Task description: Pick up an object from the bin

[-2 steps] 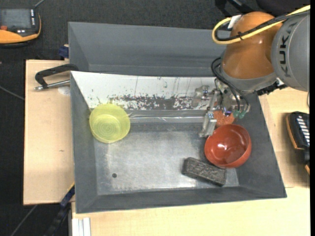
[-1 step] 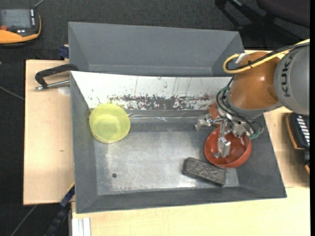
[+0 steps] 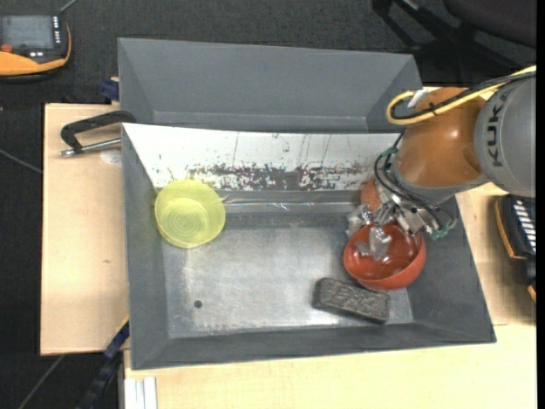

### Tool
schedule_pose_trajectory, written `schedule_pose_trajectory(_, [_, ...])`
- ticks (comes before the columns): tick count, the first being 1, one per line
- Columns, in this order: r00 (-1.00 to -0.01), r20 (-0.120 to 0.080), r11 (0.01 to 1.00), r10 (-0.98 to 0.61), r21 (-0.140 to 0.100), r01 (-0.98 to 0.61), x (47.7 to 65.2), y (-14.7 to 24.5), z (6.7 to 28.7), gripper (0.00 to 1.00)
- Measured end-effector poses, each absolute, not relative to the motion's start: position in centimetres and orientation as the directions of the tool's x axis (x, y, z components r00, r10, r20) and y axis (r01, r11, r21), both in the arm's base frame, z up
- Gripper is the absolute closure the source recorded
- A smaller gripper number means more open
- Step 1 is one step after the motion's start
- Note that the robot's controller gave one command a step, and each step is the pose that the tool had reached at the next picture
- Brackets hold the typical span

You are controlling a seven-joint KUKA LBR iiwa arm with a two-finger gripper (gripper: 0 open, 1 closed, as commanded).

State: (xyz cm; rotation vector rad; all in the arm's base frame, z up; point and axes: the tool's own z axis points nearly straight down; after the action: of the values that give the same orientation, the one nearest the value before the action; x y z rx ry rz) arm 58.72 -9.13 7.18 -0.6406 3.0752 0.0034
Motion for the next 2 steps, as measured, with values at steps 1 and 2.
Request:
schedule_pose_trajectory(1, [-0.921, -0.006, 0.921, -0.389, 0.000, -0.389, 58.1, -13.7, 7.1, 1.00])
schedule_pose_trajectory(2, [-0.916, -0.016, 0.916, -0.402, -0.004, -0.402, 58.1, -11.2, 11.8, 1.00])
